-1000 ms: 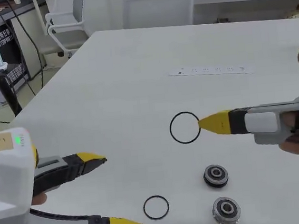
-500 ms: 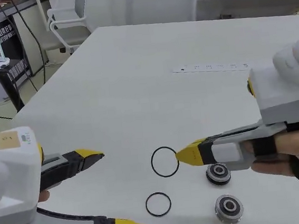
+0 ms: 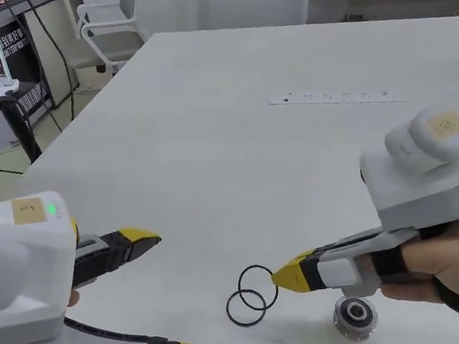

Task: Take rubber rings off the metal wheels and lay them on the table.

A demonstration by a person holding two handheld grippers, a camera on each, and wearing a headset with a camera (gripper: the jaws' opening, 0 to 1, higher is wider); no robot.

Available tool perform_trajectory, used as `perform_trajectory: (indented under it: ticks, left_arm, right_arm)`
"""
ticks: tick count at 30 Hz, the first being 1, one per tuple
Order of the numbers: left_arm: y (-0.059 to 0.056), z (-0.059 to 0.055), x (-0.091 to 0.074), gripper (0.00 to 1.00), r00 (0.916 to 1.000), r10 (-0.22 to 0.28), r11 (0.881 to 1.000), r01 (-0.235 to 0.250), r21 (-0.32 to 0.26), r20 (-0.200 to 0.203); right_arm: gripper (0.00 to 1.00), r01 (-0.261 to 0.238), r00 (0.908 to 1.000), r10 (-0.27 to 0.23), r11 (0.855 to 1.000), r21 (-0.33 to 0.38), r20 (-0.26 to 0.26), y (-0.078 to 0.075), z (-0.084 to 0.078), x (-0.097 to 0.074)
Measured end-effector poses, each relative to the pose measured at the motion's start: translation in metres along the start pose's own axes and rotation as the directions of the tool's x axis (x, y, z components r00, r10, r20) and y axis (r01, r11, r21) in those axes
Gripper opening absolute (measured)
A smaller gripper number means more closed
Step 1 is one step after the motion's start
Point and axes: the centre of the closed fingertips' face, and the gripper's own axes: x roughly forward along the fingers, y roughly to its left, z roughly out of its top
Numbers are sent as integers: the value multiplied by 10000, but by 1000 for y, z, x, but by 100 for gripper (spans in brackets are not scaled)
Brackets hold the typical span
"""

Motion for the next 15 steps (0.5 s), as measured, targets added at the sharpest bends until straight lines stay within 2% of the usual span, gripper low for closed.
perform_trajectory:
  ticks: [8,12,15]
  left_arm:
    - [1,-5,0,94,9997,72,10000,-72,-5,-244]
    - [2,-6,0,93,9995,132,9999,-132,13,-299]
    - [3,-7,0,92,9993,148,9999,-151,-75,-343]
  right_arm:
    - [0,268,9982,-263,9996,92,-538,-10,-18,9]
    - [0,478,9963,-484,9988,-93,-712,-16,-22,9]
    - [0,507,9963,-503,9987,28,-697,-18,-23,9]
